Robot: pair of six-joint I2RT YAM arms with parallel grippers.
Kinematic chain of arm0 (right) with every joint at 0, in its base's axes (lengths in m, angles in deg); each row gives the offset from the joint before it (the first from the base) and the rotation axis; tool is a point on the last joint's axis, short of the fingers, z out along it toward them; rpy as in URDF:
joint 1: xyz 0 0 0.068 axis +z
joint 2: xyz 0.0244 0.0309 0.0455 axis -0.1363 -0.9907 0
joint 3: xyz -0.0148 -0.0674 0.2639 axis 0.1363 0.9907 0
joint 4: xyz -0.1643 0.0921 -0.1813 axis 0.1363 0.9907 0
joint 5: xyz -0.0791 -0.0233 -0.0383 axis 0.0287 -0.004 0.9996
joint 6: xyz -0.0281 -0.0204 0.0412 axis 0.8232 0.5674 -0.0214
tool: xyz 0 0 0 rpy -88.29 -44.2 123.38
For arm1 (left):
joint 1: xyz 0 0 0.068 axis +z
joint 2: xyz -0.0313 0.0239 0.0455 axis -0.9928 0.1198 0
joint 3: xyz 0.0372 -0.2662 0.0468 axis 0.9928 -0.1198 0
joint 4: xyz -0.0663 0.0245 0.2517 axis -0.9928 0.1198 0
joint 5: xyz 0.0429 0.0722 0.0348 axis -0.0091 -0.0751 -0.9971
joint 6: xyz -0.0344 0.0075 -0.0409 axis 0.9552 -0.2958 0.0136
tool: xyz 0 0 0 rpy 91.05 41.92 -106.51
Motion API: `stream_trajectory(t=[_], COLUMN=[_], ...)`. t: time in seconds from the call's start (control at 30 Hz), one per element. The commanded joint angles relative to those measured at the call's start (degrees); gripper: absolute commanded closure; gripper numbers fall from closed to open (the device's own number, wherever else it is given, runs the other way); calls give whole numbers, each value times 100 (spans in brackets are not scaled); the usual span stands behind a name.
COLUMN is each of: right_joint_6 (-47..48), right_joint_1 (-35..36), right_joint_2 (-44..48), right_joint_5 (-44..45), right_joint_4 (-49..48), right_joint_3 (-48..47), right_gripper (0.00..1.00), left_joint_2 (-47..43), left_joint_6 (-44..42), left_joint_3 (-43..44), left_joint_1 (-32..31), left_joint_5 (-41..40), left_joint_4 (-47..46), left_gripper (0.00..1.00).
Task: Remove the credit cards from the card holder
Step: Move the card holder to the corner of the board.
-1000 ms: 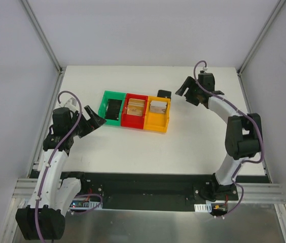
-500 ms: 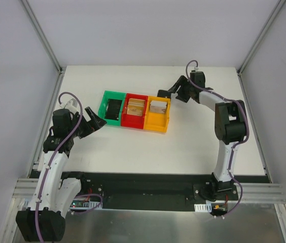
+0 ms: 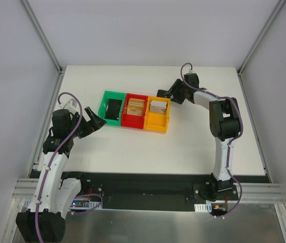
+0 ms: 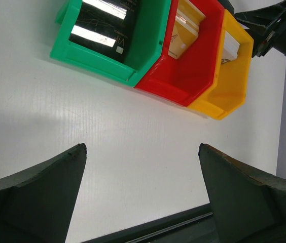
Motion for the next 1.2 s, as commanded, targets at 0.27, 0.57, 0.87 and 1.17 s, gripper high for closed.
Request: stream_trajectory(t=[0.27, 0.57, 0.87, 1.17], right_joint_6=[-74, -92, -180, -110], right_joint_1=[160, 152, -112, -648], right_joint_2=[-126, -56, 67, 506], right_joint_5=[204, 213, 204, 152], right_joint_4=[323, 323, 280, 192], right_joint_3=[-156, -34, 151, 546], right_gripper=[55, 77, 100, 100], left_joint_2=[-156, -218, -253, -236], left_joint_6=[-186, -160, -142, -134], left_joint_3=[28, 116, 107, 98], left_joint_1=[-59, -68, -68, -77], left_joint_5=[-182, -279, -305, -331], left_joint_4=[-120, 30, 47, 39], left_gripper=[8, 8, 8, 8])
